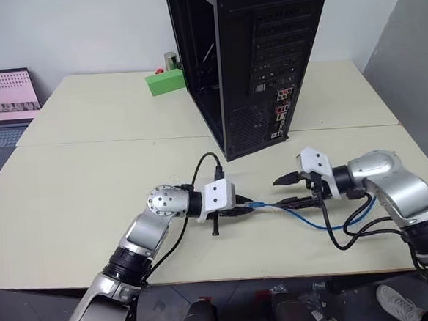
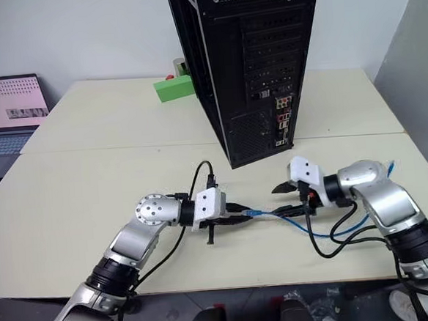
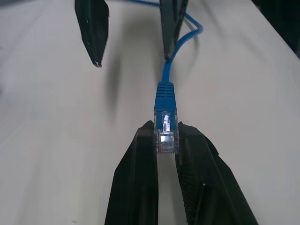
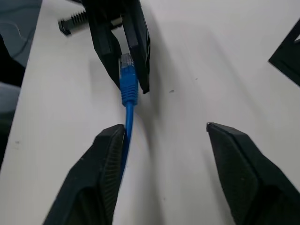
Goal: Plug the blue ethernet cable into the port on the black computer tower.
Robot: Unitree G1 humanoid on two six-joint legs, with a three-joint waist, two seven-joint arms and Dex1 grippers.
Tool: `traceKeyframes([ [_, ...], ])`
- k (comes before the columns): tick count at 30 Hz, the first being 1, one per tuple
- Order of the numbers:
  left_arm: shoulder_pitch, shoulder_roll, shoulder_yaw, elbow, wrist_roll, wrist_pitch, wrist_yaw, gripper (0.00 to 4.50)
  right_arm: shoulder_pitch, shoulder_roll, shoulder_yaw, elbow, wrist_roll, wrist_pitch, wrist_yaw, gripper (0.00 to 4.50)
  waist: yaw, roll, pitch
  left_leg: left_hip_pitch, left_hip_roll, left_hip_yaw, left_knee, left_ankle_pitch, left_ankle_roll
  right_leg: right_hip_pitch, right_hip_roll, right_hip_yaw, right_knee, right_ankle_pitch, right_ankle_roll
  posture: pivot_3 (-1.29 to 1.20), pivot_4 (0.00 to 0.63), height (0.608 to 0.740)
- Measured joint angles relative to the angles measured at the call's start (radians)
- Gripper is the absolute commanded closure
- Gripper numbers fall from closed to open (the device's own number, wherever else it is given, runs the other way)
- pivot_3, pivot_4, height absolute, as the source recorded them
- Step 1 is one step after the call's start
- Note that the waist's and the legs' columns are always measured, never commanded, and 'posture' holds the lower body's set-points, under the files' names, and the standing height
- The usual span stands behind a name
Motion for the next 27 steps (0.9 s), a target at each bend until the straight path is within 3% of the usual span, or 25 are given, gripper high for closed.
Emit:
traceKeyframes([
  [7,-0.003,0.031,0.015,0.152,0.208,-0.511,0.206,4.21,0.065,0.060,-0.083,-0.070,0.159,0.190,-0.074,0.75,0.000,0.000,0.000,0.000,0.000,0.000,0.000,0.000,0.000,0.000,0.000,0.000,0.000,0.000,0.000,0.00,0.150,0.740],
  [11,-0.028,0.053,0.061,0.259,0.389,-0.799,0.418,4.21,0.087,0.134,-0.115,-0.104,0.243,0.292,-0.156,0.75,0.001,0.000,0.000,0.000,0.000,0.000,0.000,0.000,0.000,0.000,0.000,0.000,0.000,0.000,0.000,0.00,0.150,0.740],
  [21,-0.070,0.067,0.075,0.331,0.562,-0.917,0.633,4.21,0.087,0.218,-0.132,-0.128,0.348,0.387,-0.257,0.75,0.000,0.000,0.000,0.000,-0.001,0.000,0.000,0.000,0.000,0.000,0.000,-0.001,0.001,0.000,0.000,0.00,0.150,0.740],
  [27,-0.070,0.080,0.073,0.333,0.587,-0.923,0.681,4.21,0.083,0.228,-0.138,-0.128,0.372,0.402,-0.289,1.86,0.000,0.000,0.000,0.000,-0.001,0.000,0.000,0.000,0.000,0.000,0.000,-0.001,0.001,0.000,0.000,0.00,0.150,0.740],
])
